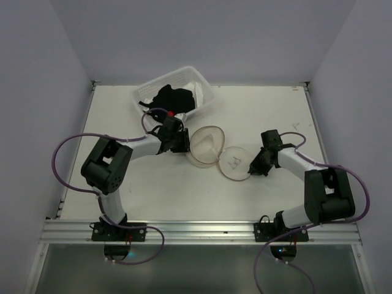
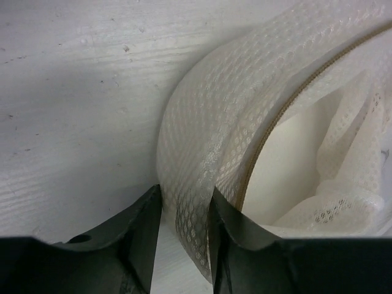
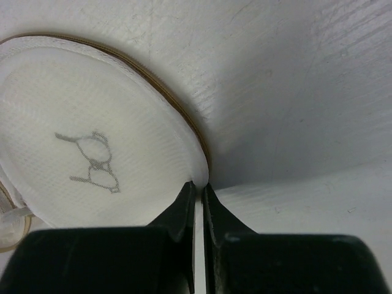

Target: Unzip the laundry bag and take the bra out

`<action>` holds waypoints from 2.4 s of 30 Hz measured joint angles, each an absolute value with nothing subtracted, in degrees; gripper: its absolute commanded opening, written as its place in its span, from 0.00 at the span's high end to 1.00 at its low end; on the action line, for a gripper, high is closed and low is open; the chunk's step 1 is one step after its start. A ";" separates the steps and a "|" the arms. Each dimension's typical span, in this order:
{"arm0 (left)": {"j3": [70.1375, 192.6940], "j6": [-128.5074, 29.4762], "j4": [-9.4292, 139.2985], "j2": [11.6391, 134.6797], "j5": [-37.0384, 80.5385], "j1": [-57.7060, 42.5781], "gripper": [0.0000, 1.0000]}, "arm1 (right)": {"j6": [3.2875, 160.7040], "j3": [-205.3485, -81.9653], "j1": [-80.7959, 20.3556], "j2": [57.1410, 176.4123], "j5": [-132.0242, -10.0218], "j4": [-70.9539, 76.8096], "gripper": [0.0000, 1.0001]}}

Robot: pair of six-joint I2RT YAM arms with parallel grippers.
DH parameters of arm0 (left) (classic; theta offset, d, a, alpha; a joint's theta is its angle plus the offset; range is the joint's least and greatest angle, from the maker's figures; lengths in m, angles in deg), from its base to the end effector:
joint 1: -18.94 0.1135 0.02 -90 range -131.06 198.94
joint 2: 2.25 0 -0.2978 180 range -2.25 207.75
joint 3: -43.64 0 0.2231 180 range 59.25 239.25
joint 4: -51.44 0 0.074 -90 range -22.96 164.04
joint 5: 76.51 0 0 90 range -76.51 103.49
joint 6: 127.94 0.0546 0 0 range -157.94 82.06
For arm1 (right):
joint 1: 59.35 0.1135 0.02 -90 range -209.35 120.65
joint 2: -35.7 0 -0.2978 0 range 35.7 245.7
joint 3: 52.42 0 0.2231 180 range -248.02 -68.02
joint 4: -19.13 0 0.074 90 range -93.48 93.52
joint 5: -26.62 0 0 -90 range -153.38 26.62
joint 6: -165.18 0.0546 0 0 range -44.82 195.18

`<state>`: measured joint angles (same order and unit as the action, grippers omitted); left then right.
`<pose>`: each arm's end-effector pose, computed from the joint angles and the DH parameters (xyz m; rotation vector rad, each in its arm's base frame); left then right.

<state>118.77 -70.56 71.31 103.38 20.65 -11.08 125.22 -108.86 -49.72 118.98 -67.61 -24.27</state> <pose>0.3206 -0.1931 0.1883 -0.0004 2.5460 -0.6128 0.2238 0.0421 0.1876 0.9703 2.6898 0.3394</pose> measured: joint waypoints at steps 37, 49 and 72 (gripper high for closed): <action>130.84 -74.54 73.26 110.61 24.93 -24.37 1.00 | 108.68 -148.38 -29.46 126.43 -42.13 -50.91 1.00; 122.58 -77.86 64.75 109.28 25.76 -24.33 1.00 | 110.45 -135.79 -29.41 134.46 -63.46 -24.79 0.89; 112.68 -77.27 69.80 92.16 15.88 -20.79 0.13 | 110.56 -130.92 -29.41 127.00 -69.16 -14.50 0.37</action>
<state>112.68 -77.27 69.80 92.16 15.88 -20.79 110.56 -130.92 -29.41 127.00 -69.16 -14.50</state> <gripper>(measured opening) 0.793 0.566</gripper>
